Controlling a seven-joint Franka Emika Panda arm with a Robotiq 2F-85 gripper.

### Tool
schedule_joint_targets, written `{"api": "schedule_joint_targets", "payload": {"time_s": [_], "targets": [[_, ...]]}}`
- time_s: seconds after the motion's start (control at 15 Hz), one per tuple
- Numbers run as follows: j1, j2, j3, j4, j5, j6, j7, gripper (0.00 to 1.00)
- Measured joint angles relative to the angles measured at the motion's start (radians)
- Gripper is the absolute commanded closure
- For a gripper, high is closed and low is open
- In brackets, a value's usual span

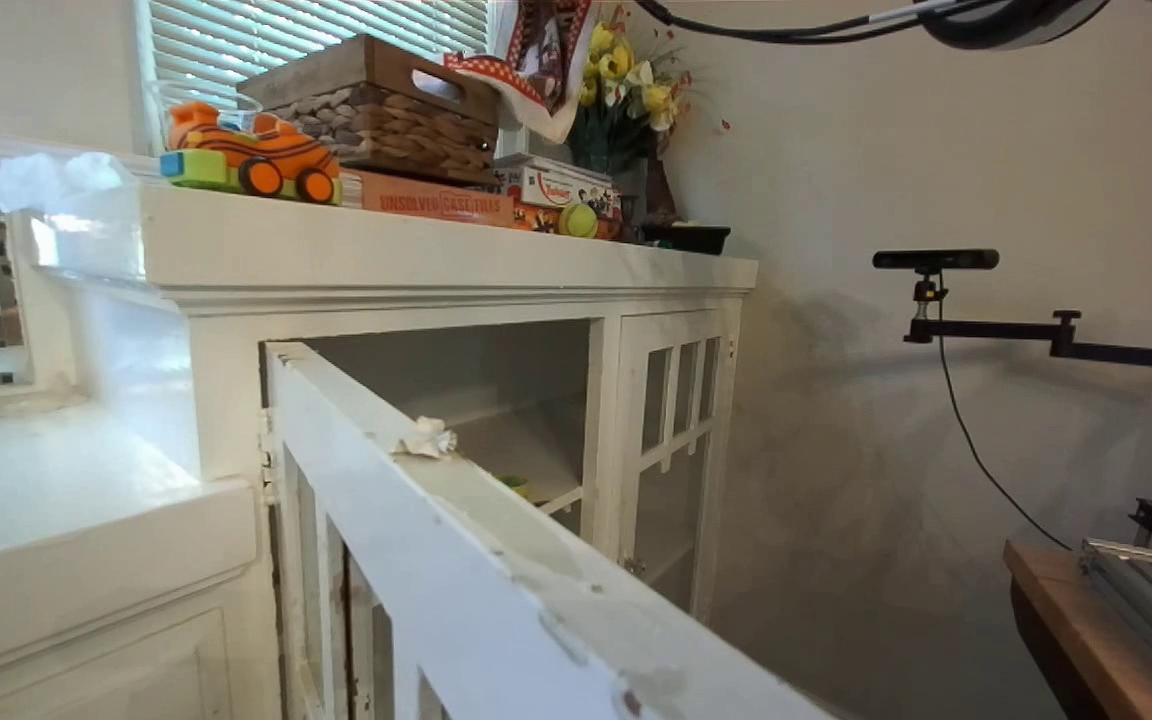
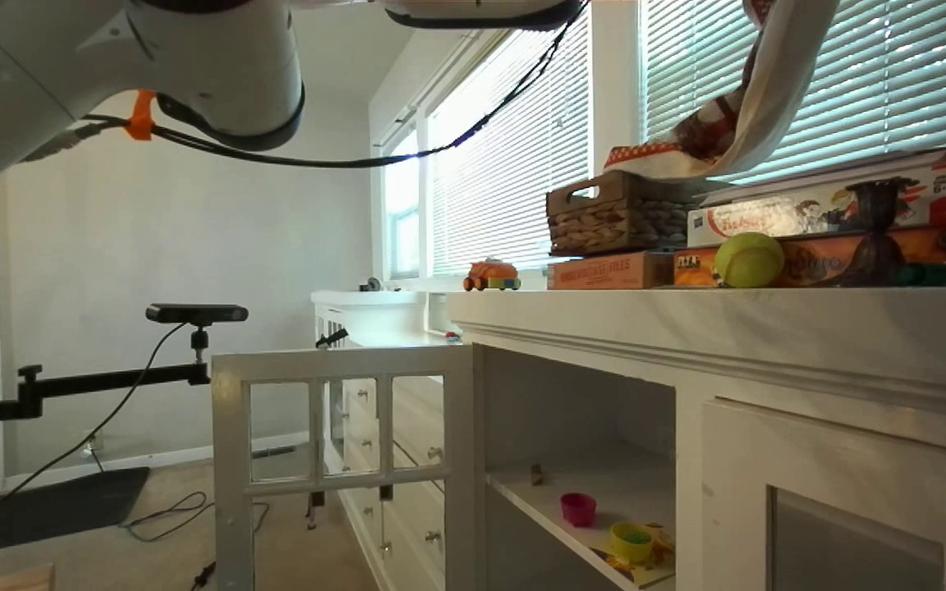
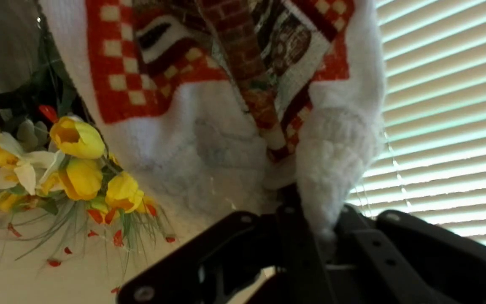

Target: Remove the cloth from the basket

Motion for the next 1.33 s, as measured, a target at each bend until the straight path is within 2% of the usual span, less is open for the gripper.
{"api": "schedule_joint_targets", "payload": {"time_s": [0.27, 0.53, 0.6, 0.67, 0.73, 0.93, 1.33], "targets": [[0.0, 0.034, 0.045, -0.002, 0.003, -0.074, -0.022, 0.98], [0.0, 0.035, 0.061, -0.001, 0.003, -0.229, -0.047, 0.98], [0.0, 0.034, 0.062, -0.001, 0.003, -0.271, -0.051, 0.92], [0.0, 0.032, 0.062, 0.0, 0.003, -0.313, -0.054, 0.65], [0.0, 0.032, 0.063, 0.002, 0.003, -0.35, -0.055, 0.64], [-0.001, 0.032, 0.07, 0.003, 0.003, -0.418, -0.055, 0.44], [-0.004, 0.032, 0.104, 0.003, 0.009, -0.43, -0.055, 0.03]]}}
